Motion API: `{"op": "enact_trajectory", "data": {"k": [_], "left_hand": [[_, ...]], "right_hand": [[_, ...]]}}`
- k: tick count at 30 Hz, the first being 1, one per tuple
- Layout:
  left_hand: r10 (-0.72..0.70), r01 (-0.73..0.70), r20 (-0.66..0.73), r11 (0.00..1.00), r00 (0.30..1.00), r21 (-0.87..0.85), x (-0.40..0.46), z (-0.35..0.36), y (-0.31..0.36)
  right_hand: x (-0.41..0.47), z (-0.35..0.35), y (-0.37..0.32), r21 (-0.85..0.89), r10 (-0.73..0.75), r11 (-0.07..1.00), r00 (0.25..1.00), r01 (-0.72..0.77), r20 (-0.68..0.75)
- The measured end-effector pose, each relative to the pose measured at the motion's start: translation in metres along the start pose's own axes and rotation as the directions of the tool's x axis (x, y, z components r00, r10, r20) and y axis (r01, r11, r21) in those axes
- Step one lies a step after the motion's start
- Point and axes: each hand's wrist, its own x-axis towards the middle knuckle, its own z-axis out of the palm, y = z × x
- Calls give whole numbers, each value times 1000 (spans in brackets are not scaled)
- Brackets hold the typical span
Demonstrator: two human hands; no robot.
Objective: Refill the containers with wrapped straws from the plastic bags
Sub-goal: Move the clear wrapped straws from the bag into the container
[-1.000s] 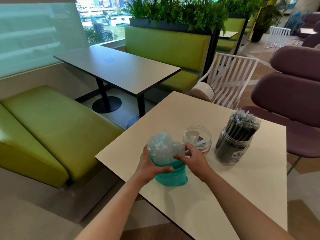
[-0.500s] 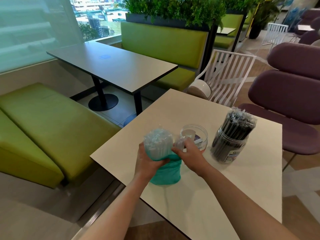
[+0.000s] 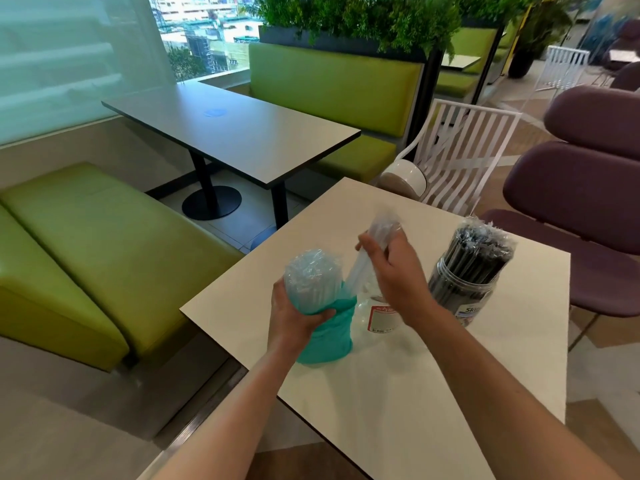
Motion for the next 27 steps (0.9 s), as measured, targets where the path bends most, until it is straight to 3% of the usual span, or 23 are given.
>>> {"op": "enact_trajectory", "data": {"k": [4,8,11,17,21,27], "left_hand": [[4,-4,-13,1000,1000,-6,0,-1,-2],[-21,21,-24,1000,999,-6,-3,1,-2],[-20,20,-12,1000,1000,-10,-6,3,-1],[-41,41,-27,999,999,14,-10,6,-3],[-39,40,-23,999,999,28,-11,6,-2],[-45,45,-23,999,999,26,-12,7,-3]], "right_hand": [[10,-31,-24,155,-54,984,981,84,-188],[16,-48,-21,74,-158,977,913,199,-377],[17,-43,-5,-65,-162,987,929,149,-332],[2,-17,53,-84,-4,996,974,-16,-226],[0,-6,87,-339,50,935,984,-106,-171],[3,4,94,-425,151,890,986,-165,-66]]}}
